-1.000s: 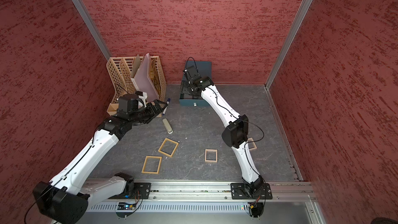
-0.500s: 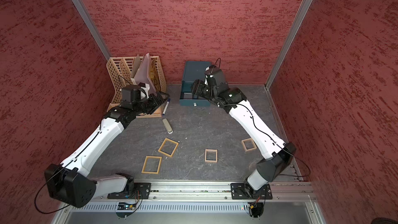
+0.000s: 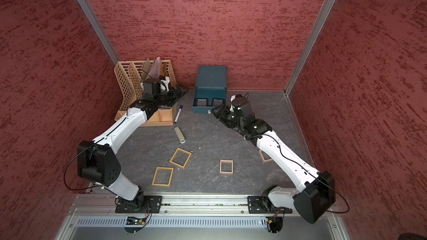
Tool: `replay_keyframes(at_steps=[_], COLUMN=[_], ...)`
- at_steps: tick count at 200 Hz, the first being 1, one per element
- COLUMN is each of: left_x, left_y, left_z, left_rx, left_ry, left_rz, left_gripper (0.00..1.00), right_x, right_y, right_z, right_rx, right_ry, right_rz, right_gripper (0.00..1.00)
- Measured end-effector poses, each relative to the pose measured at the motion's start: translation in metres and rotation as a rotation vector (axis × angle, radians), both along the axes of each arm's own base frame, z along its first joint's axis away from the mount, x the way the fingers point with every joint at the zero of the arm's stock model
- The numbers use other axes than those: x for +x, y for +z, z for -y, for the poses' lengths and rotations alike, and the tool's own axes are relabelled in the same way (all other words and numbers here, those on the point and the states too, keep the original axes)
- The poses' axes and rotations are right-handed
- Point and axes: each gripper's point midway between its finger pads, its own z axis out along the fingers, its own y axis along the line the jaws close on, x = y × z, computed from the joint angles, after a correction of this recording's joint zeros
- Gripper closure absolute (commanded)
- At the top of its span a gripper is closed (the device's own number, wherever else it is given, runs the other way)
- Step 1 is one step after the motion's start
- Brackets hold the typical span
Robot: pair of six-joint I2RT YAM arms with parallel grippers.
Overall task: Place the brooch boxes into the drawer by color
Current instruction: Close the drawer in the storage box.
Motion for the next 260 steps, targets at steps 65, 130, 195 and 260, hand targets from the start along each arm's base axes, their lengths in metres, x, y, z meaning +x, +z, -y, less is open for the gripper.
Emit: replay_keyframes(at_steps=[65, 130, 195, 260], left_x=[0.054, 0.099, 0.125, 0.133], left_y=[-0.021, -0.039, -0.041, -0.064], left_z=[0.015, 0.015, 0.028, 0.038], left_rx=[0.018, 0.012, 0.028, 0.054], left_ry=[-0.041, -0.043, -0.068, -0.086], left_rz=[0.027, 0.030, 0.047, 0.001], left_gripper=[0.07, 0.08, 0.08, 0.10], right_x=[-0.009, -0.017, -0.019, -0.020], right_y=[-0.041, -0.049, -0.057, -0.071], right_z=[-0.001, -0.002, -0.004, -0.004], right_rx=[0.127, 0.202, 0.244, 0.298], right_ry=[-0.019, -0.011, -0.008, -0.019], right_rz=[-0.094, -0.114, -0.130, -0.133], right_gripper=[0.44, 0.44, 0.45, 0.47])
